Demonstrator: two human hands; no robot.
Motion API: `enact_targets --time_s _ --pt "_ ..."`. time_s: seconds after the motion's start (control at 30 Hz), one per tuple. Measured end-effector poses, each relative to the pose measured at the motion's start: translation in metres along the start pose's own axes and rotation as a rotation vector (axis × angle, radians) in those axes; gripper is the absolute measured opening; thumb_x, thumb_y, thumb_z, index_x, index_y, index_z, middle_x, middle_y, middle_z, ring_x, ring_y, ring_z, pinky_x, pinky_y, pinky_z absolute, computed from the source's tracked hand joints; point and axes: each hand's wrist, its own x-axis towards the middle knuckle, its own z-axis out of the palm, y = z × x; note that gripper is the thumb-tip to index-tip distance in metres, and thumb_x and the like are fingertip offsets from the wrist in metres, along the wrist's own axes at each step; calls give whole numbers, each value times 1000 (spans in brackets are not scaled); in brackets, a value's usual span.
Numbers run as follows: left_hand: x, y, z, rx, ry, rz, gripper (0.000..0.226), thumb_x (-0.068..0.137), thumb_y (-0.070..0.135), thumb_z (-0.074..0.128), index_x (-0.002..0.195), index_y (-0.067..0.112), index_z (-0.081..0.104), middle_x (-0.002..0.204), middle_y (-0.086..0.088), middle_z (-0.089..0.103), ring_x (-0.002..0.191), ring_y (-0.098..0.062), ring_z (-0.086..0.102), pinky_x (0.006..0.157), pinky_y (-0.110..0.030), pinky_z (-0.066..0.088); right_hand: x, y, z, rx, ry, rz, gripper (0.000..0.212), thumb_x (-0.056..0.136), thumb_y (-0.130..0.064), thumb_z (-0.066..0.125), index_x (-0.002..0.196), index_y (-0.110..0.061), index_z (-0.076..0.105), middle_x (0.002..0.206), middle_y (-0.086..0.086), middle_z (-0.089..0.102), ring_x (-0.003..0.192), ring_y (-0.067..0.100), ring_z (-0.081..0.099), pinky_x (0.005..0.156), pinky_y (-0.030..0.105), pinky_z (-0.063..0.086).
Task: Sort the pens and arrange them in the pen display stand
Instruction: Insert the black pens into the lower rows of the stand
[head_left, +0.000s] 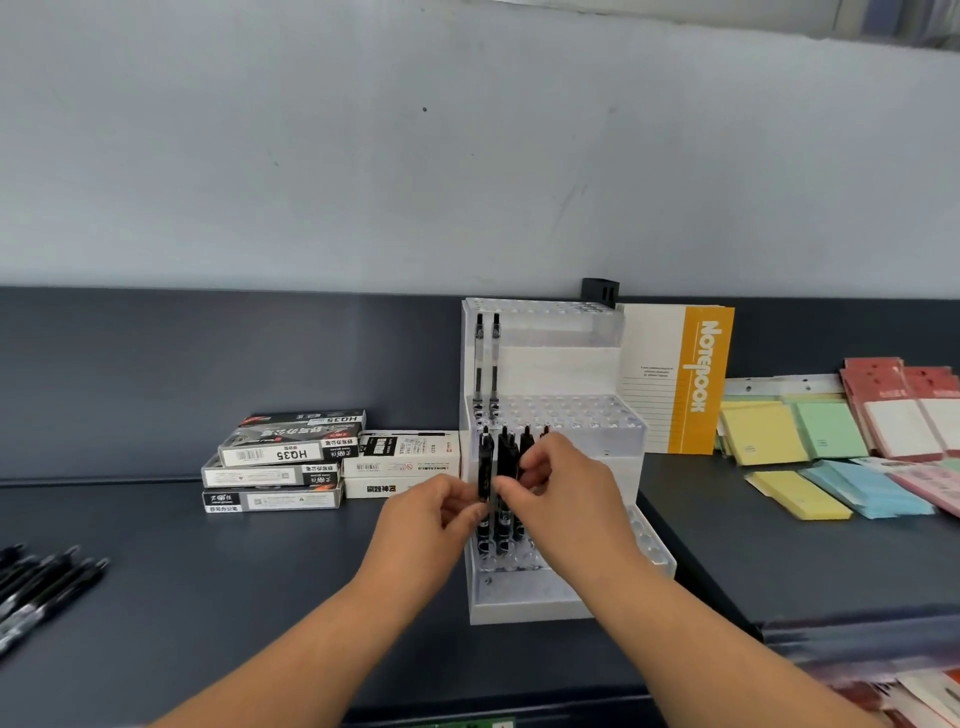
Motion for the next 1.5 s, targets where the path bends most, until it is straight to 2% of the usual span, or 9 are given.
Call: enact_targets --time_s 0.1,0.2,0.33,0.43,0.77,1.03,1.27,1.4,1.5 --pt "-8 -7 -13 140 46 -32 27 86 36 67 111 28 61 102 13 65 92 -3 61 87 -23 49 -11 -7 -4 -111 35 -129 24 86 -46 62 104 -34 50 102 -20 50 94 4 52 76 23 46" --pt "-21 -15 -35 388 79 -58 54 90 48 56 138 26 43 136 10 49 123 -11 49 101 -29 42 -18 -23 1 -164 18 -319 38 88 -44 60 122 -32 50 121 -16 47 112 6 45 88 19 40" --pt "-47 -35 -66 628 162 -89 62 93 55 45 145 25 33 146 9 39 132 -13 39 108 -28 32 -28 -46 27 -203 -111 -464 56 89 -49 56 140 -29 42 145 -12 37 136 10 34 111 29 32" --pt "-73 -53 -89 690 191 -169 61 92 57 43 144 26 34 144 9 40 132 -13 40 110 -29 32 -40 -60 52 -185 -237 -523 61 91 -52 50 146 -31 32 154 -12 24 143 9 21 116 28 21" --pt "-126 -136 -185 720 295 -317 57 90 58 44 139 29 42 140 13 43 129 -9 42 109 -32 34 -66 -138 138 -146 -412 -588 59 91 -55 49 144 -36 32 151 -17 24 139 8 25 113 29 28" --pt "-120 -216 -304 666 321 -371 49 92 51 50 136 29 47 137 9 47 122 -14 49 101 -32 40 -83 -229 232 -103 -533 -461 50 91 -53 51 137 -37 41 139 -19 37 127 7 41 102 30 41" --pt "-99 -283 -357 480 94 -528 48 88 56 54 124 24 54 121 3 57 107 -15 56 87 -28 46 -92 -276 290 -117 -544 -286 43 89 -58 51 126 -37 52 118 -16 49 107 7 52 87 28 48" --pt "-87 -298 -362 467 -61 -551 47 81 67 55 104 26 54 96 11 60 88 -9 56 73 -25 46 -92 -299 304 -173 -513 -218 42 86 -65 49 114 -35 57 106 -15 51 96 7 55 80 29 49" --pt "-80 -301 -365 413 -85 -545 42 76 64 63 92 26 53 87 10 61 76 -5 58 66 -24 48 -87 -316 313 -290 -526 -196 47 84 -69 47 102 -27 60 101 -10 56 94 13 57 76 31 49"
